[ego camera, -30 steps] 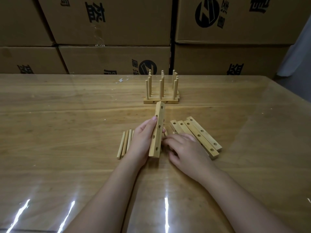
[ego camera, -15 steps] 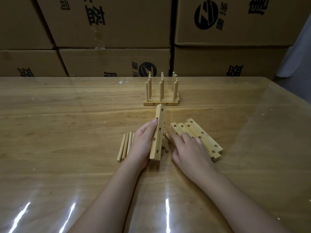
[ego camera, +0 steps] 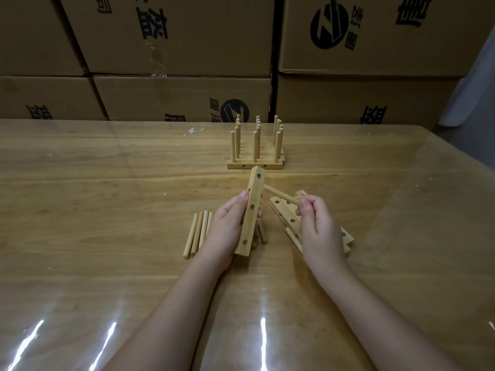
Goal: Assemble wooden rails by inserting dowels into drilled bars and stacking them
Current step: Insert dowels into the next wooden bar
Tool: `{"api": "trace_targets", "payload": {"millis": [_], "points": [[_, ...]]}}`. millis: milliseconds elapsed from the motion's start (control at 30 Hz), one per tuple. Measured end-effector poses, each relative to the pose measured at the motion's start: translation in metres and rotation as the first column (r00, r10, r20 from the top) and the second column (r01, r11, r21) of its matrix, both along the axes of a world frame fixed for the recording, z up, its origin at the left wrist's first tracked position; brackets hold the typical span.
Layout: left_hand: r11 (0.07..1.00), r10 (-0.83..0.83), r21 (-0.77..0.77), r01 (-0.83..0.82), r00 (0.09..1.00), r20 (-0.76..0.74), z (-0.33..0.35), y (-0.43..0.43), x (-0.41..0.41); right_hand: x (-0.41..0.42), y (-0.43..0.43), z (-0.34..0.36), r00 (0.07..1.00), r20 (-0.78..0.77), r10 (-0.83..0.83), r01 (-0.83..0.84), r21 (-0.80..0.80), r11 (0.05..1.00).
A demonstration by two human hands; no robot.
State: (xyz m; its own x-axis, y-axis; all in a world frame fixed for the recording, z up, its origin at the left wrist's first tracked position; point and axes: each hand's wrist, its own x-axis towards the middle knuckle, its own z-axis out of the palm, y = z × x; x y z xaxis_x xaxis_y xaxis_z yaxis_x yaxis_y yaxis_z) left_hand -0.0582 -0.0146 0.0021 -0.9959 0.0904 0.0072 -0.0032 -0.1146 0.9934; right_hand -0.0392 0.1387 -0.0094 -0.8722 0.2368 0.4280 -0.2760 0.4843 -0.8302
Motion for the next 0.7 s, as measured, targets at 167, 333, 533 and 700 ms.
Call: {"api": "trace_targets", "payload": {"millis": [167,333,533,700], "points": [[0.998,-0.044,0.053,0.047,0.997,-0.059,0.002,0.001,0.002,-0.003,-0.001,-0.003,0.999,-0.029,0.037,-0.038,-0.04,0.998],[0.997,-0.057,0.045,0.062,0.994,-0.089,0.003,0.002,0.003,-0.004,0.001,-0.003,0.999,-0.035,-0.009,0.008,-0.037,0.999],[0.997,-0.065,0.032,0.068,0.994,-0.083,0.004,0.001,0.004,-0.002,0.005,0.004,0.996,-0.085,-0.036,0.042,0.08,0.996],[0.998,-0.065,-0.005,0.064,0.992,-0.106,0.003,0.001,0.005,0.002,0.009,0.011,0.984,-0.13,-0.123,0.148,0.202,0.968]]}}
